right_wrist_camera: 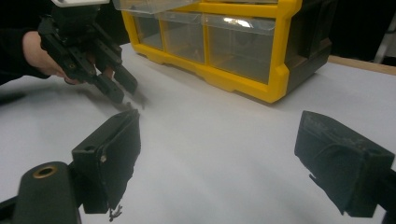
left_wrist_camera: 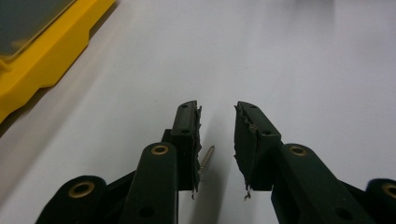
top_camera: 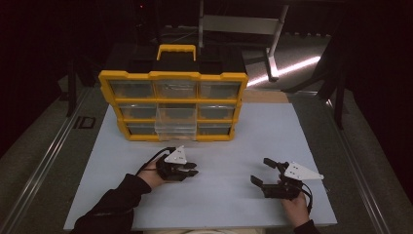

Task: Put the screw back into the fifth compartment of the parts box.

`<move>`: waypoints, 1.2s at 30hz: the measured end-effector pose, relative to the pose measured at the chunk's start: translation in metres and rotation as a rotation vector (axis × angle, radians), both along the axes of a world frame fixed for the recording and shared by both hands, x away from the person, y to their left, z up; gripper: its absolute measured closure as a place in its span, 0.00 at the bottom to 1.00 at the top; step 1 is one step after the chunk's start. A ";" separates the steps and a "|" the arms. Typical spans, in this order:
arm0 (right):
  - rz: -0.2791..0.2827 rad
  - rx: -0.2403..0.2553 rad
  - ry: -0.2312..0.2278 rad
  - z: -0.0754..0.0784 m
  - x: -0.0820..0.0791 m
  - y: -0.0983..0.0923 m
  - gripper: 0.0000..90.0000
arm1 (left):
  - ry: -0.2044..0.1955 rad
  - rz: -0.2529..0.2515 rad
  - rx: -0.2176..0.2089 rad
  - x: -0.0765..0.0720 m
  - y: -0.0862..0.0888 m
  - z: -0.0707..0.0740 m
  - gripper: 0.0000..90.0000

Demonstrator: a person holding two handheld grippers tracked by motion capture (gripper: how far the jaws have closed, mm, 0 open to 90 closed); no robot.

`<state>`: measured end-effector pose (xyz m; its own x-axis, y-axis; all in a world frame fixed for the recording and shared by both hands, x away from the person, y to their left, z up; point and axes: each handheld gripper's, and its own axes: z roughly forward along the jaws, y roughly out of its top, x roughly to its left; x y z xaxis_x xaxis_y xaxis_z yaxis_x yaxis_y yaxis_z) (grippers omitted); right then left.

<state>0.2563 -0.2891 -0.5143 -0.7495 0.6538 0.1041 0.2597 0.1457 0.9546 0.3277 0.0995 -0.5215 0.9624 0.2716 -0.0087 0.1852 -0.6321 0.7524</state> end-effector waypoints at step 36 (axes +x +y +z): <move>0.002 0.001 0.001 0.000 0.000 0.000 0.16 | 0.044 -0.037 0.049 0.005 -0.004 -0.014 0.98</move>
